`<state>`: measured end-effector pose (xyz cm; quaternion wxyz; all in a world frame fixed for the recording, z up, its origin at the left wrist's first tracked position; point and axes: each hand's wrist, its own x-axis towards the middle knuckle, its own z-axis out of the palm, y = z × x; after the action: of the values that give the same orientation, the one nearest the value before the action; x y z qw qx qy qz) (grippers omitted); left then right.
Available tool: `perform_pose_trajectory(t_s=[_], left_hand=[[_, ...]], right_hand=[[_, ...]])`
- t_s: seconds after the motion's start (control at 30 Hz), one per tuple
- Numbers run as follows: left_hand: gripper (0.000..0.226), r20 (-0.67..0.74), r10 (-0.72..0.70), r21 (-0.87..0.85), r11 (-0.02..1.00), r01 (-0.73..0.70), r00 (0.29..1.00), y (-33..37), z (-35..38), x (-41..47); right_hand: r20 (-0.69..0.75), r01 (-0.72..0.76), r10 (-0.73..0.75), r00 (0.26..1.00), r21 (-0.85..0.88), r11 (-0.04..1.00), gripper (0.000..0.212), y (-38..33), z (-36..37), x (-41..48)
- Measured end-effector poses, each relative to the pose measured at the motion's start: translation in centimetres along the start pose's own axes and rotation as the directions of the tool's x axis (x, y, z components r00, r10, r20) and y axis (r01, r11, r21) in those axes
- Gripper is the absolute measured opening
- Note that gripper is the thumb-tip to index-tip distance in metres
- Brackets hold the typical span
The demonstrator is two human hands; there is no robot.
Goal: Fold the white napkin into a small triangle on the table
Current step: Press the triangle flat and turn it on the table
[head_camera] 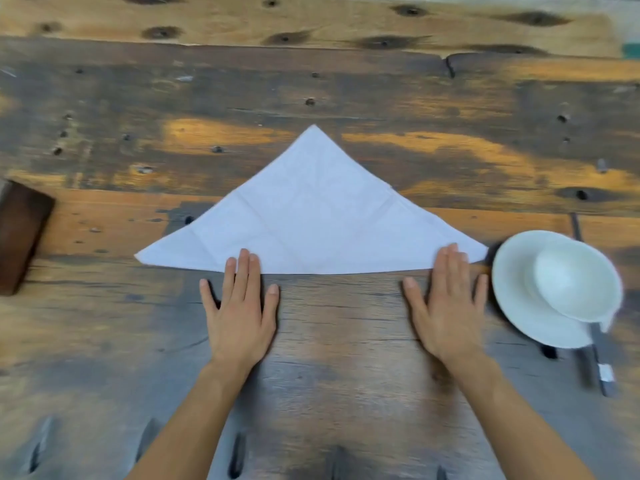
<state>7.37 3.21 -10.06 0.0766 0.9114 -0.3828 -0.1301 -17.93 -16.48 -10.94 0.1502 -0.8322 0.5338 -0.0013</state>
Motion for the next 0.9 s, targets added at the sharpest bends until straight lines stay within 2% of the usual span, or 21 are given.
perform_pose_trajectory(t_s=[0.2,0.43,0.63,0.67,0.73,0.8,0.9], left_hand=[[0.074,-0.058,-0.274,0.001,0.962,0.275,0.960,-9.4,-3.0,1.3],[0.076,-0.072,-0.263,0.003,0.965,0.264,0.962,-11.6,-3.0,1.5],[0.081,-0.088,-0.300,-0.013,0.954,0.300,0.950,-11.6,-2.6,1.5],[0.082,-0.087,-0.319,-0.019,0.948,0.319,0.944,-11.5,-2.5,1.5],[0.082,-0.083,-0.344,-0.007,0.939,0.345,0.935,-11.5,-2.5,1.5],[0.076,-0.087,-0.338,0.001,0.941,0.339,0.937,-11.4,-2.6,1.4],[0.068,-0.094,-0.333,0.003,0.942,0.334,0.938,-11.4,-2.5,1.4]], right_hand=[[-0.082,-0.002,-0.002,0.997,-0.046,0.999,0.080,1.3,2.0,0.3],[-0.071,-0.042,0.034,0.997,-0.107,0.993,0.079,1.5,2.2,0.4],[-0.035,-0.082,0.080,0.996,-0.081,0.993,0.081,-0.8,0.9,-0.3],[-0.043,-0.067,0.065,0.997,-0.062,0.996,0.083,-2.3,0.8,-0.7],[-0.052,0.070,-0.072,0.996,-0.042,0.997,0.082,-6.9,1.0,-1.7],[-0.023,0.247,-0.246,0.969,0.015,0.969,0.081,-13.1,1.9,-2.8],[0.045,0.385,-0.392,0.919,0.105,0.917,0.079,-23.5,3.8,-3.7]])
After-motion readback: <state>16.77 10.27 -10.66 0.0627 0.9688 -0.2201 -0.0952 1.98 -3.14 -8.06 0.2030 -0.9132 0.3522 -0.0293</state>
